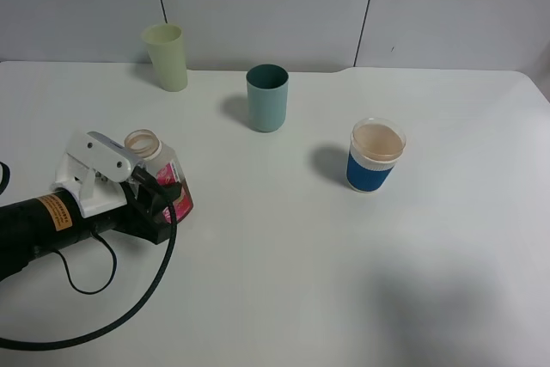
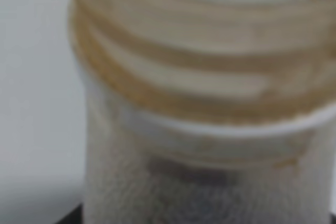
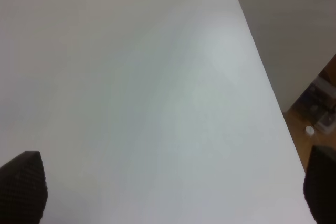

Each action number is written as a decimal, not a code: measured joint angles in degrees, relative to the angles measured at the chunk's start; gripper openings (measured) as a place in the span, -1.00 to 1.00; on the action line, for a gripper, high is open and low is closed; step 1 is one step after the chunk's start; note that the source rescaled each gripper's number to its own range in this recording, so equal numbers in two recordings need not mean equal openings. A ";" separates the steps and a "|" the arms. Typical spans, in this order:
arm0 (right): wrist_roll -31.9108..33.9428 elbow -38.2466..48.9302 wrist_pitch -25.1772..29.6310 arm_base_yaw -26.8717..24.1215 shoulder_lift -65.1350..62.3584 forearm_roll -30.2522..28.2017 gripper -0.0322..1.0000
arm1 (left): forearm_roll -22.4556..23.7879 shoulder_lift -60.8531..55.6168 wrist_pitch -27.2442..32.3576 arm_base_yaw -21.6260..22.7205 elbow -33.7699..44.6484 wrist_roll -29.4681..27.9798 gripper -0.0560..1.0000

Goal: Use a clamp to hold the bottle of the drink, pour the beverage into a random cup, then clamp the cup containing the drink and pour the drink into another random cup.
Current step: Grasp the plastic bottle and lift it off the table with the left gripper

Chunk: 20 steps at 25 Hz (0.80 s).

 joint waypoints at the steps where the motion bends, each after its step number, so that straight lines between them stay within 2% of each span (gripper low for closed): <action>1: 0.00 0.00 0.00 0.00 0.00 0.00 1.00 | 0.00 0.00 0.00 0.00 0.00 0.00 -0.89; 15: 0.00 0.00 0.00 0.00 0.00 0.00 1.00 | -1.61 0.00 -0.21 0.00 0.00 0.00 -0.89; 20: 0.00 0.00 0.00 0.00 0.00 0.00 1.00 | -1.86 -0.15 -0.39 0.00 0.00 -2.00 -0.89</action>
